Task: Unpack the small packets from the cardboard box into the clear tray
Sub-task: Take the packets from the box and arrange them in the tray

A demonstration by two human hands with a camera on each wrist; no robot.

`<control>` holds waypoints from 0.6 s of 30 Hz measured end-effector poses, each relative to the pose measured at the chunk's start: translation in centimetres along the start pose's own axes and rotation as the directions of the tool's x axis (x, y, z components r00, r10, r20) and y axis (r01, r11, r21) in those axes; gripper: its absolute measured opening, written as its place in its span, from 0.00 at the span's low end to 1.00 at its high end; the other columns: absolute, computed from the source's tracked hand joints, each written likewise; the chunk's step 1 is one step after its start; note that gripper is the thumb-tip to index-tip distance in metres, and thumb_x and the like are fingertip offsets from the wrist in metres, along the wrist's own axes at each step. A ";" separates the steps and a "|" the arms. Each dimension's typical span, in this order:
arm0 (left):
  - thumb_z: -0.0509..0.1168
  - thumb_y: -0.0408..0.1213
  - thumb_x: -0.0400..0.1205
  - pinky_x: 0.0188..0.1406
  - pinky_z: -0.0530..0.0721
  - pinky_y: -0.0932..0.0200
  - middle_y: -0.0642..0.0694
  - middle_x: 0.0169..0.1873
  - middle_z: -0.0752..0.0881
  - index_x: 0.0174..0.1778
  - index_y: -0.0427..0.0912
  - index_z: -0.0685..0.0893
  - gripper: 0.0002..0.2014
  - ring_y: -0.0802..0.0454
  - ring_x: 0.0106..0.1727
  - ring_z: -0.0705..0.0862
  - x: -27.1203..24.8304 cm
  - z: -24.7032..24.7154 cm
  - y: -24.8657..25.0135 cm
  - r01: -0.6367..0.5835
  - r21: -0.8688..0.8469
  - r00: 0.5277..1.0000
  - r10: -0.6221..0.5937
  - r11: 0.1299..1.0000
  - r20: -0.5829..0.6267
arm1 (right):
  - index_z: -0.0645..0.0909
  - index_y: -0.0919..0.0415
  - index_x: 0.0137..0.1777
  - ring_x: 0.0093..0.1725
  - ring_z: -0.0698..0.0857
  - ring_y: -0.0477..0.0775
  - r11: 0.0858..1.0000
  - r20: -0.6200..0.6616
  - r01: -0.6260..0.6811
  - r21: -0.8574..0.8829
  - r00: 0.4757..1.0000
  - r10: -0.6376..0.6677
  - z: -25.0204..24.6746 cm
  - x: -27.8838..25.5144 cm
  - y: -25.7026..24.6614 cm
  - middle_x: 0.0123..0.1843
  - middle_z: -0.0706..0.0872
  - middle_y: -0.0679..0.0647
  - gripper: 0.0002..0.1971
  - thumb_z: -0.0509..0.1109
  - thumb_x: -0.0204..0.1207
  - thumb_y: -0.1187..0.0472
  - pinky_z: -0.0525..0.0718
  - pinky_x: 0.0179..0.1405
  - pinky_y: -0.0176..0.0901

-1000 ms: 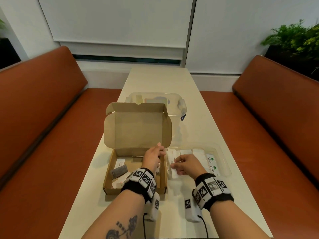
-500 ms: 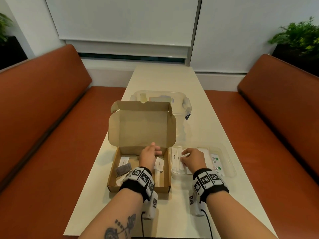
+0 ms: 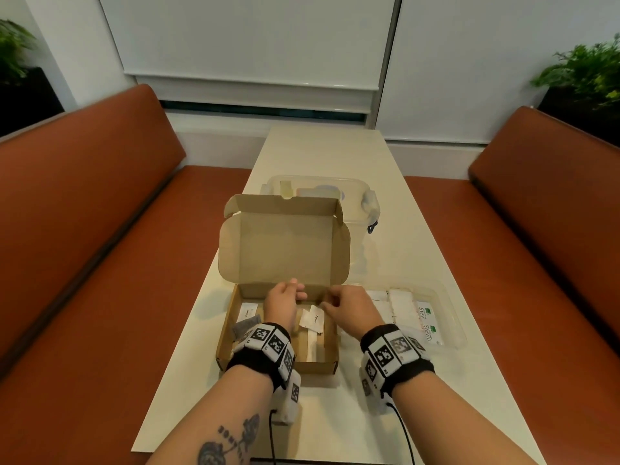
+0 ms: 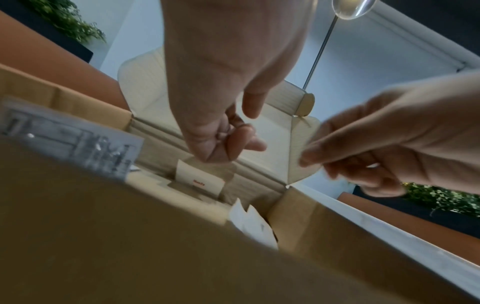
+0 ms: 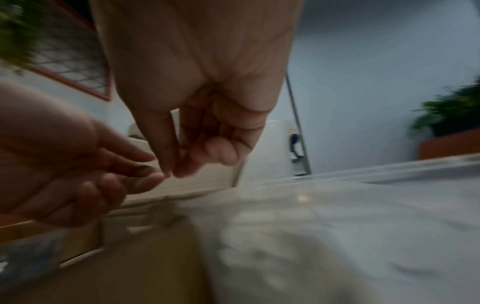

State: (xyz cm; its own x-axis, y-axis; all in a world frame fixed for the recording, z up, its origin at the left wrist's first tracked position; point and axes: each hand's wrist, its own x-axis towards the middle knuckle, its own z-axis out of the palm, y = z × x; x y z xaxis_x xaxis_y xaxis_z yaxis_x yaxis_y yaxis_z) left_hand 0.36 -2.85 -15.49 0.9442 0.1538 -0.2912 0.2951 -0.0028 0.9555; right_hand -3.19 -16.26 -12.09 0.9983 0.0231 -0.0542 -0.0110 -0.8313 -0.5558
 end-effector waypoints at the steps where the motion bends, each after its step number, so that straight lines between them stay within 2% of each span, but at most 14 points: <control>1: 0.57 0.42 0.87 0.28 0.68 0.60 0.49 0.34 0.86 0.38 0.46 0.82 0.14 0.54 0.30 0.75 0.1 -0.3 0.1 -0.003 0.003 1.000 0.003 1.000 -0.018 | 0.84 0.57 0.48 0.46 0.84 0.54 0.997 0.052 0.045 -0.056 0.998 -0.043 0.4 0.3 -0.9 0.43 0.87 0.53 0.05 0.66 0.77 0.61 0.81 0.47 0.42; 3: 0.57 0.42 0.87 0.32 0.71 0.59 0.49 0.35 0.86 0.39 0.46 0.83 0.13 0.53 0.32 0.76 0.3 -1.1 0.3 -0.008 0.020 0.999 0.009 1.000 -0.040 | 0.83 0.59 0.60 0.58 0.83 0.57 0.983 0.168 0.106 -0.151 0.982 -0.080 1.2 0.9 -2.3 0.58 0.85 0.58 0.14 0.64 0.77 0.68 0.79 0.58 0.45; 4: 0.57 0.42 0.87 0.36 0.73 0.58 0.49 0.36 0.86 0.41 0.45 0.84 0.13 0.54 0.31 0.75 0.3 -1.5 0.3 -0.005 0.027 0.999 0.006 1.000 -0.047 | 0.82 0.58 0.63 0.61 0.82 0.58 0.976 0.220 0.120 -0.184 0.972 -0.078 1.5 1.2 -2.9 0.63 0.83 0.59 0.17 0.63 0.77 0.71 0.78 0.62 0.45; 6: 0.57 0.43 0.87 0.46 0.78 0.49 0.50 0.36 0.87 0.44 0.44 0.85 0.13 0.55 0.30 0.73 0.5 -2.2 0.5 0.008 0.027 0.998 -0.006 1.000 -0.062 | 0.84 0.59 0.62 0.63 0.81 0.59 0.955 0.289 0.149 -0.256 0.955 -0.072 2.0 1.5 -3.7 0.66 0.79 0.60 0.17 0.64 0.76 0.72 0.77 0.66 0.46; 8: 0.57 0.42 0.87 0.55 0.80 0.40 0.49 0.36 0.87 0.42 0.45 0.84 0.14 0.55 0.28 0.72 0.7 -2.6 0.5 0.015 0.018 0.997 -0.014 1.000 -0.071 | 0.85 0.61 0.59 0.63 0.81 0.61 0.936 0.329 0.151 -0.318 0.943 -0.041 2.2 1.7 -4.3 0.67 0.78 0.61 0.13 0.64 0.78 0.70 0.77 0.67 0.48; 12: 0.57 0.43 0.87 0.55 0.80 0.40 0.49 0.36 0.87 0.42 0.43 0.84 0.14 0.56 0.27 0.71 0.8 -3.1 0.1 0.028 0.012 0.997 -0.027 1.000 -0.072 | 0.81 0.65 0.64 0.65 0.80 0.62 0.906 0.404 0.146 -0.397 0.914 0.030 2.2 1.6 -4.9 0.70 0.76 0.63 0.14 0.61 0.81 0.67 0.77 0.67 0.49; 15: 0.57 0.44 0.86 0.43 0.76 0.51 0.48 0.38 0.88 0.42 0.45 0.84 0.13 0.55 0.28 0.73 0.7 -3.1 -0.3 0.042 0.009 0.997 -0.041 0.999 -0.064 | 0.79 0.65 0.67 0.68 0.78 0.62 0.880 0.492 0.170 -0.443 0.867 0.080 2.4 1.5 -5.0 0.73 0.74 0.62 0.16 0.60 0.82 0.66 0.76 0.68 0.50; 18: 0.58 0.44 0.86 0.35 0.72 0.58 0.50 0.36 0.87 0.38 0.47 0.83 0.13 0.55 0.29 0.74 0.6 -3.0 -0.4 0.051 0.017 0.997 -0.050 0.999 -0.054 | 0.81 0.67 0.66 0.66 0.80 0.61 0.876 0.493 0.140 -0.461 0.861 0.122 2.8 1.6 -4.8 0.69 0.79 0.62 0.15 0.63 0.81 0.65 0.77 0.68 0.48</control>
State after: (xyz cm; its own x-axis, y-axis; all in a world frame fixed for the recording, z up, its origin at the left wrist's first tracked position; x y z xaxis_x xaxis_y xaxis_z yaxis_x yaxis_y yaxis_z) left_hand 0.33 0.21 -15.91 0.9191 0.2072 -0.3352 0.3449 -0.0113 0.9386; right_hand -1.73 -10.65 -11.82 0.8298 0.1921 -0.5239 0.1565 -0.9813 -0.1120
